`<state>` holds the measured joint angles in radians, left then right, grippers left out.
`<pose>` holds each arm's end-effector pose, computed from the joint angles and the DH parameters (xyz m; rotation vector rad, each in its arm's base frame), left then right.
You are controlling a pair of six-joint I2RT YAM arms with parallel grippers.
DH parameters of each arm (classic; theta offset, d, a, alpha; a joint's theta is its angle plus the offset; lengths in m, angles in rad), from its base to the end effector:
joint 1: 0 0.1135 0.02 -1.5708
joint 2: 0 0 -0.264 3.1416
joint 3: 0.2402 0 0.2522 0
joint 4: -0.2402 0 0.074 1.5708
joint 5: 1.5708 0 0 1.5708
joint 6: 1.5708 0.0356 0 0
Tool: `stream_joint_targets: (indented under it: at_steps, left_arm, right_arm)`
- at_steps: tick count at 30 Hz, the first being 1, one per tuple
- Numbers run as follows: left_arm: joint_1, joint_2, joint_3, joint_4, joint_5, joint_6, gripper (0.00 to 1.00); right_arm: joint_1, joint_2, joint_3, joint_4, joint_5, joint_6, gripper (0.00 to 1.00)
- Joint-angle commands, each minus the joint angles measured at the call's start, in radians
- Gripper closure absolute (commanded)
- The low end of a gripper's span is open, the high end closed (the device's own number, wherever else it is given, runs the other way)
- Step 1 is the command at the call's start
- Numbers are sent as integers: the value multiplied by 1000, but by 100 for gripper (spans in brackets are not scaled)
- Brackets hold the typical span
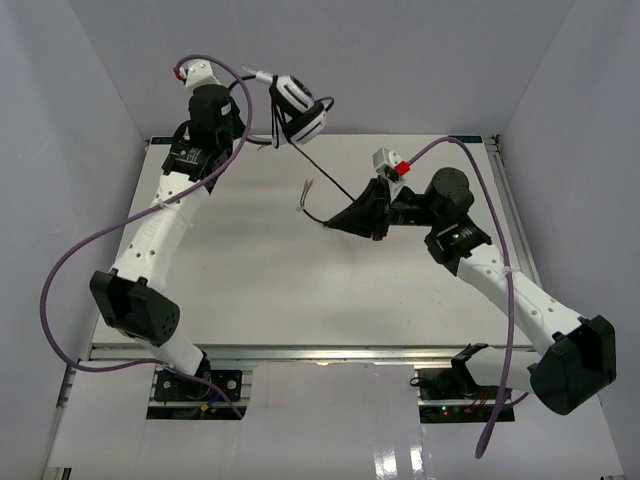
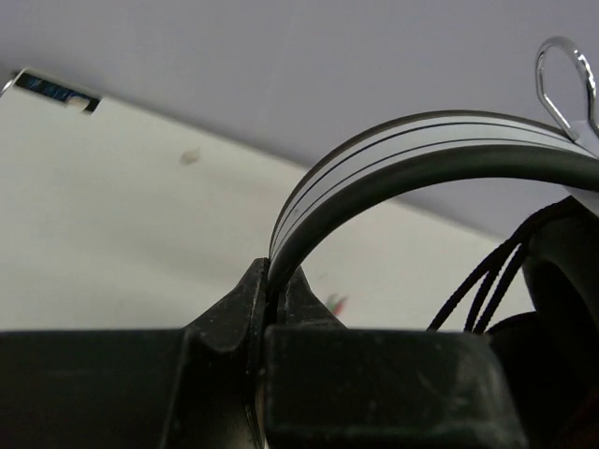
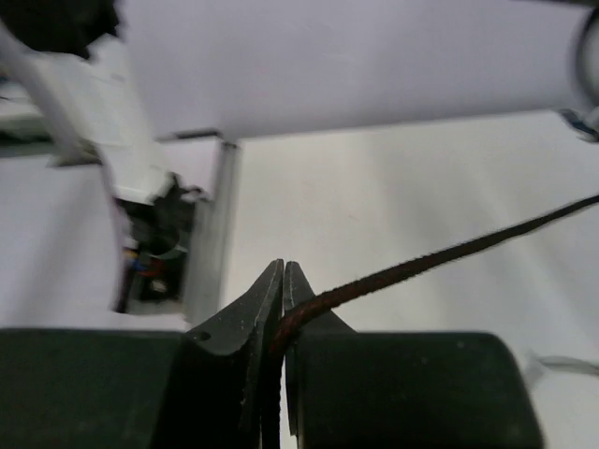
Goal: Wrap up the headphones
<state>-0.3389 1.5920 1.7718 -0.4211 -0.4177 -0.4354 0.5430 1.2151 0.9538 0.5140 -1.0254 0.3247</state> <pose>0.3437 -0.1058 0.4548 -0.3791 1.7539 -0.1764 0.2152 0.1654 0.3788 -1.0734 1.1813 1.3602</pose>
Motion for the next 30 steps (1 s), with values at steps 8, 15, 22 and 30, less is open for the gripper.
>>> stream_joint_targets:
  at_steps: [8, 15, 22, 30]
  left_arm:
    - [-240, 14, -302, -68, 25, 480, 100]
    - [-282, -164, -314, -93, 469, 387, 100]
    - [-278, -271, -273, -47, 671, 224, 100]
    - [-248, -300, -259, 417, 915, -292, 100]
  right_arm:
    - [109, 74, 467, -839, 994, -1104, 92]
    - [-20, 143, 315, -601, 1051, -1079, 92]
    - [-263, 150, 186, -545, 665, -866, 92]
    - [-305, 200, 20, -292, 10, -487, 89]
